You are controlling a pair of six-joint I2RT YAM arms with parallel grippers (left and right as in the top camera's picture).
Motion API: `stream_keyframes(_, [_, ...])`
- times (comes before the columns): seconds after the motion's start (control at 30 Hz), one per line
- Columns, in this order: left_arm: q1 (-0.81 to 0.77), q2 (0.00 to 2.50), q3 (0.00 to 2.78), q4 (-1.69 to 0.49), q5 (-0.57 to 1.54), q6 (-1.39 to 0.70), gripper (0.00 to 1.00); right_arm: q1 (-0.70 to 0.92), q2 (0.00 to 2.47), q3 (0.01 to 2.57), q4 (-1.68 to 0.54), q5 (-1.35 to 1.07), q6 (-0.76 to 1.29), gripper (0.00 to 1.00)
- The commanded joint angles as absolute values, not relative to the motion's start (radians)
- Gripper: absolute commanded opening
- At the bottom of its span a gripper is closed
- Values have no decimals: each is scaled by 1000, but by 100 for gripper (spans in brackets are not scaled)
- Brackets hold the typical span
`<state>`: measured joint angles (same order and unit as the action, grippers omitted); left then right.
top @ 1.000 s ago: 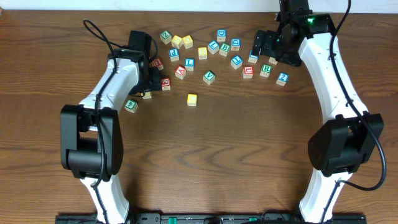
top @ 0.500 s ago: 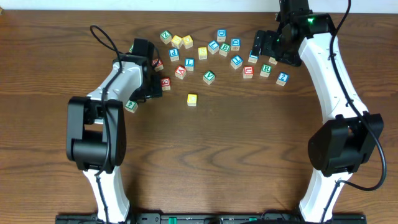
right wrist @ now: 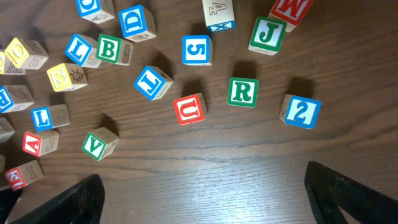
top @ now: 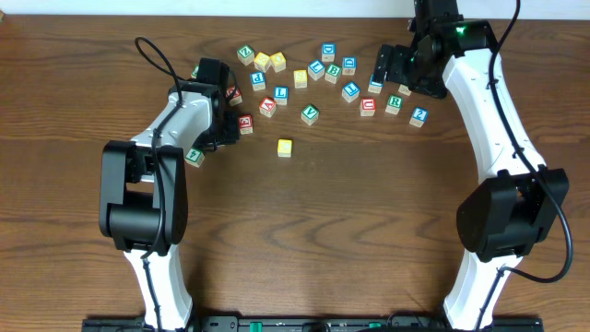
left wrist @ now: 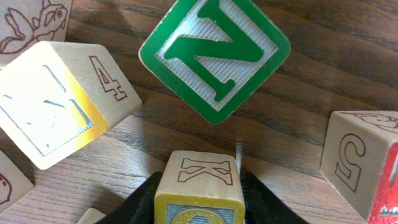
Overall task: Spell out CORL
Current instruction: 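Lower the left gripper around the yellow O block and grasp, then carry the O block with the left gripper beside the C block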
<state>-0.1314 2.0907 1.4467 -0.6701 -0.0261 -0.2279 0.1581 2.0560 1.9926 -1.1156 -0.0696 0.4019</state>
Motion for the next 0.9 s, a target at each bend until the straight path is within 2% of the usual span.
stream_keyframes(0.0, [-130, 2079, 1467, -671, -38, -219, 37, 165, 2061, 2004, -1118, -57, 410, 98])
stream_keyframes(0.23, [-130, 2031, 1467, -672, -38, -219, 31, 165, 2061, 2004, -1118, -57, 410, 98])
stream_keyframes(0.57, [-136, 1931, 1467, -690, -8, -223, 31, 165, 2061, 2004, -1119, -57, 410, 98])
stream_keyframes(0.87, [-251, 1875, 1466, -698, 72, -295, 31, 165, 2061, 2004, -1120, -57, 410, 98])
